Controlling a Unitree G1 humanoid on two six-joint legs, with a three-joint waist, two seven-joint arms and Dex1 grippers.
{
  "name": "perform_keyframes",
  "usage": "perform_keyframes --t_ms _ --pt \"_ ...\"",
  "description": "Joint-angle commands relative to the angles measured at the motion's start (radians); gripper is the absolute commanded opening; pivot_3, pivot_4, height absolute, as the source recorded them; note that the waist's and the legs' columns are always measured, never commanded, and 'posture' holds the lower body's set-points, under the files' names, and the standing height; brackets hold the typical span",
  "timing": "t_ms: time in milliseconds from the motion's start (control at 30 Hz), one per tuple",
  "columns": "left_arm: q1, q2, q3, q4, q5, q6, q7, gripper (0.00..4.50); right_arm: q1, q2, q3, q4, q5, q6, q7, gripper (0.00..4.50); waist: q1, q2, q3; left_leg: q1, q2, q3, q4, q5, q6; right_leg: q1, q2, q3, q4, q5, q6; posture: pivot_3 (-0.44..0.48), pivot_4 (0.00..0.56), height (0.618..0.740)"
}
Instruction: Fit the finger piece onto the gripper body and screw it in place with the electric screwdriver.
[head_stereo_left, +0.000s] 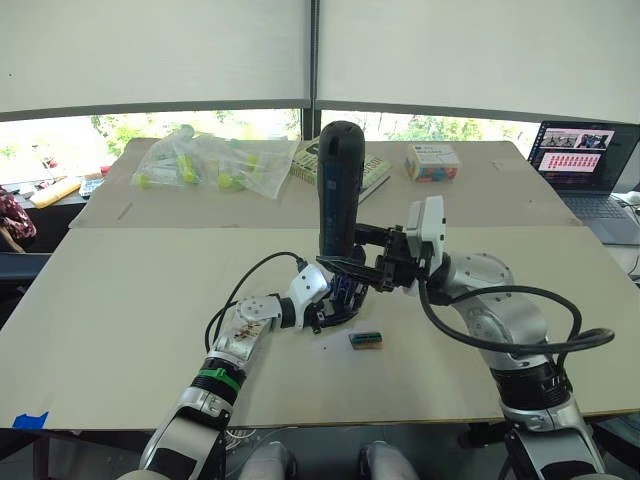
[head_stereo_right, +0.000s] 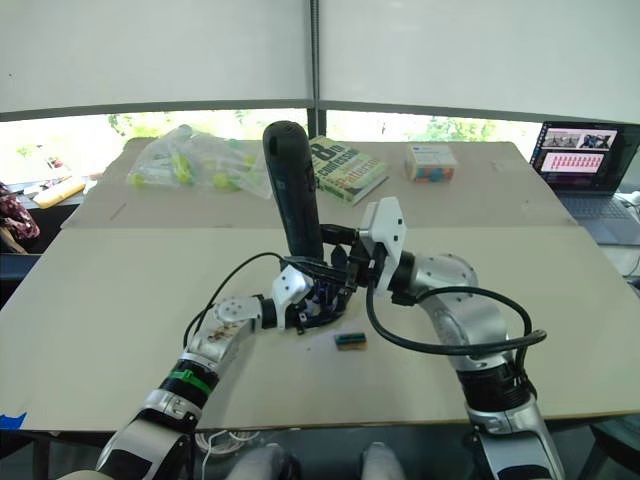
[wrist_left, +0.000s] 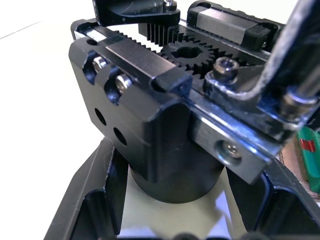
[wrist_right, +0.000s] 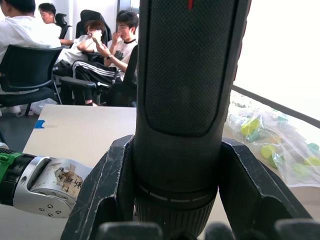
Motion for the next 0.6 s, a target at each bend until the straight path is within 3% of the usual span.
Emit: perform_keyframes --t_ms 33,267,600 --pt "0.022 0.005 -0.02 0.014 0.012 0.019 -0.011 2.3 -0.036 -0.01 -0.041 0.024 0.062 0.061 0.027 1.95 0.0 0.0 0.0 0.0 0.0 0.0 0.0 0.0 0.0 0.0 0.0 0.0 0.0 0.0 0.0 0.0 0.15 0.74" --pt "0.025 0.005 -0.016 0.023 0.017 0.017 0.004 2.3 -0.117 -0.016 -0.126 0.004 0.177 0.084 0.09 1.95 0.001 0.0 0.001 -0.004 0.0 0.0 -0.001 0.0 0.0 -0.004 -0.001 -0.001 0.0 0.0 0.0 0.0 0.15 0.74" --pt "0.025 -0.004 0.004 0.038 0.004 0.011 0.028 2.3 -0.081 -0.038 -0.198 -0.061 0.295 0.112 0.146 1.95 0.005 0.0 0.001 -0.004 0.0 0.0 -0.001 0.0 0.0 -0.003 -0.002 -0.001 -0.001 0.0 0.0 0.0 0.15 0.74"
